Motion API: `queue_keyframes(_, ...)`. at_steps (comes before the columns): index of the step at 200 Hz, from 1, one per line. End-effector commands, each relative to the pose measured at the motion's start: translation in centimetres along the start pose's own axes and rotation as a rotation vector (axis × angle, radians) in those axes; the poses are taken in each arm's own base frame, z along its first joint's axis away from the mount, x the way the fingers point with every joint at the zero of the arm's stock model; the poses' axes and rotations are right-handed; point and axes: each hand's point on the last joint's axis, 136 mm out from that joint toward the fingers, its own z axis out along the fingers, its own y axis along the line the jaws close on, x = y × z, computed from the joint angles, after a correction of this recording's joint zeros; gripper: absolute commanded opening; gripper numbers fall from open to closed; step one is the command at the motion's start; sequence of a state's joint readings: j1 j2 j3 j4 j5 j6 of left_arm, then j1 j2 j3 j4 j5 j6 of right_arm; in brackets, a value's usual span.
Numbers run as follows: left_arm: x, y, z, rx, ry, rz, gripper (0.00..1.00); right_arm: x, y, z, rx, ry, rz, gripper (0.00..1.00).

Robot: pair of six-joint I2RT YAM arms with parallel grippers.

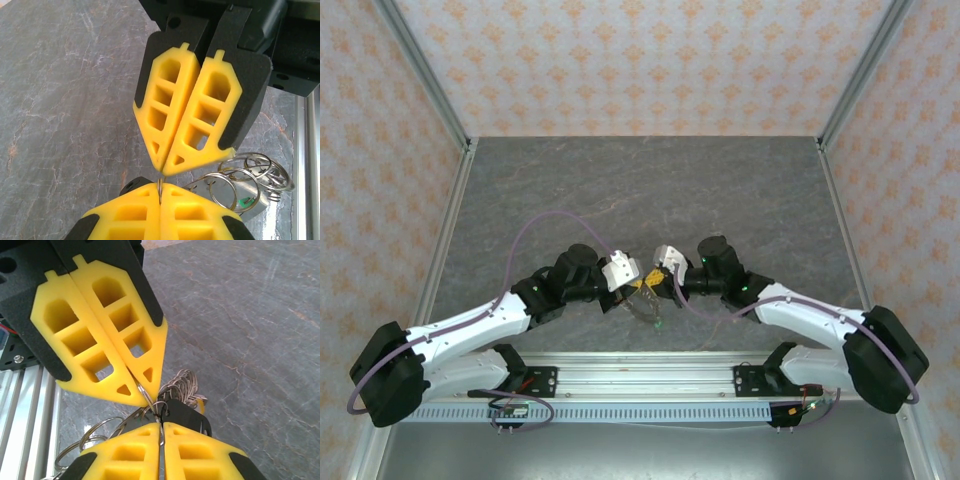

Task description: Put the keys on the keyring

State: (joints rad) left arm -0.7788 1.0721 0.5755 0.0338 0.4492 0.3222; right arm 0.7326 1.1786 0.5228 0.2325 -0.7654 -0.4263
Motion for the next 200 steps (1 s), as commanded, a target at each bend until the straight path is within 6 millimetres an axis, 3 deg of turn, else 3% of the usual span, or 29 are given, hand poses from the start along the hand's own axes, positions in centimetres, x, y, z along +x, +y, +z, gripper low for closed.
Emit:
queue_keyframes(1,-3.5,-0.3,-0.4,0.025,-0.102,0.02,0.0,-1.8,0.9,0.5,-0.074,-0.046,-0.011,0.1)
queue_keyframes(72,-3.0,-0.2,0.1,0.031,-0.062,0.022,0.0,-2.1,0.6,1.1,-0.079,-0.061,-0.017,0.1)
queue_keyframes(116,-1.7,0.9,0.2,-0.032,0.013,0.045,0.0,-1.9,-1.8,0.1,0.101,-0.054,-0.057,0.11)
queue_keyframes(200,0.6,4.2,-2.0,-0.197,0.239,0.13,0.0,-3.7,-5.4,-5.6,0.485,-0.162,-0.133,0.13)
